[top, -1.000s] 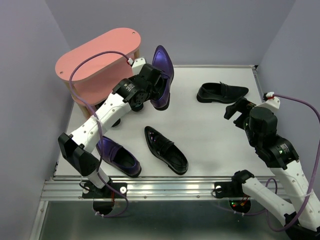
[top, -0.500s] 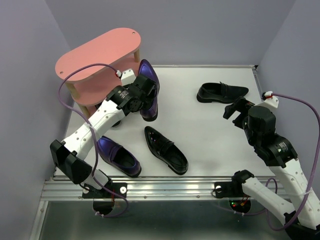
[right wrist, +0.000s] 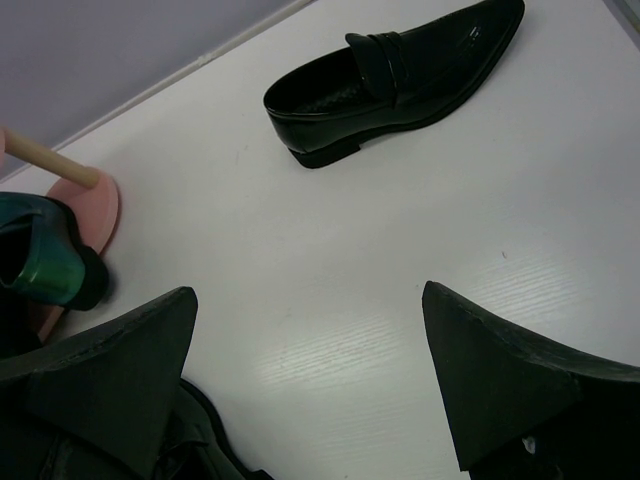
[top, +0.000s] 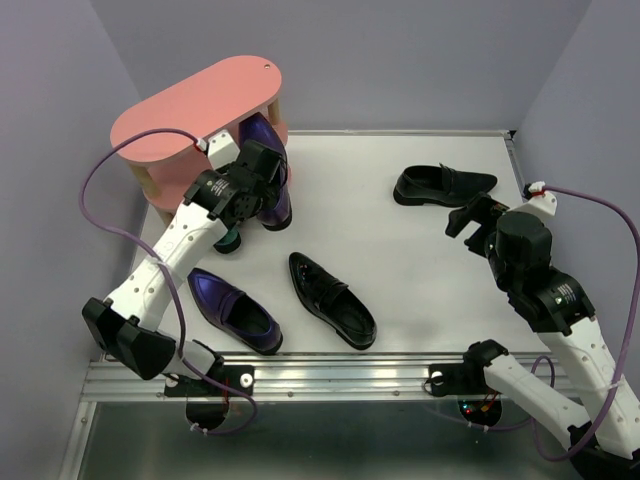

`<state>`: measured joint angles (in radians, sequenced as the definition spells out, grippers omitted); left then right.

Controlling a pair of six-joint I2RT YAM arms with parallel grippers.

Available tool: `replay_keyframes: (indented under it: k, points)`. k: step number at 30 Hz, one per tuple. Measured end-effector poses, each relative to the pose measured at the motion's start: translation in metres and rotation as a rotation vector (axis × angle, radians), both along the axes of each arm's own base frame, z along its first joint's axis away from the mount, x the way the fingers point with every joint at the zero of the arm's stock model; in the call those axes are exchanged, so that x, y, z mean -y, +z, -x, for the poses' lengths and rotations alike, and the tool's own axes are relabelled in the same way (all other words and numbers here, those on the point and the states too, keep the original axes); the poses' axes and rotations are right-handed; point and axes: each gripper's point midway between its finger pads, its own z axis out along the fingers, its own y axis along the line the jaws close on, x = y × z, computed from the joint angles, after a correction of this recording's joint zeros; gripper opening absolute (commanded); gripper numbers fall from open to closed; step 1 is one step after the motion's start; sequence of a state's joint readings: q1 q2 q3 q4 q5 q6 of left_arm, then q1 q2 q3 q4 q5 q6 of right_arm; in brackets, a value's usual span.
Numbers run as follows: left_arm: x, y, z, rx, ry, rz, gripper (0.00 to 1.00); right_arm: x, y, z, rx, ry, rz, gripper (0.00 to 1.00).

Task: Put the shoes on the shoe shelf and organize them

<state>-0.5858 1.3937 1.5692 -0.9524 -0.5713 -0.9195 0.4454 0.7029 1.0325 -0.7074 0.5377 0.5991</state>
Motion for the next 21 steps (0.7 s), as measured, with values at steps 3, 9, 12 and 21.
replay_keyframes:
  k: [3, 9, 12, 21]
  points:
    - [-0.012, -0.002, -0.006, -0.006, 0.028, -0.011, 0.00, -0.001, 0.000, -0.002, 0.001, 0.003, -0.001, 1.00]
    - [-0.023, -0.012, -0.022, -0.020, 0.069, -0.039, 0.00, -0.003, -0.001, -0.004, -0.002, 0.005, 0.000, 1.00]
    - [-0.023, -0.017, -0.027, -0.028, 0.073, -0.047, 0.00, -0.004, -0.002, -0.005, -0.010, 0.008, 0.003, 1.00]
    - [-0.024, -0.009, -0.040, 0.009, 0.090, -0.033, 0.00, -0.007, -0.004, -0.008, -0.022, 0.015, 0.008, 1.00]
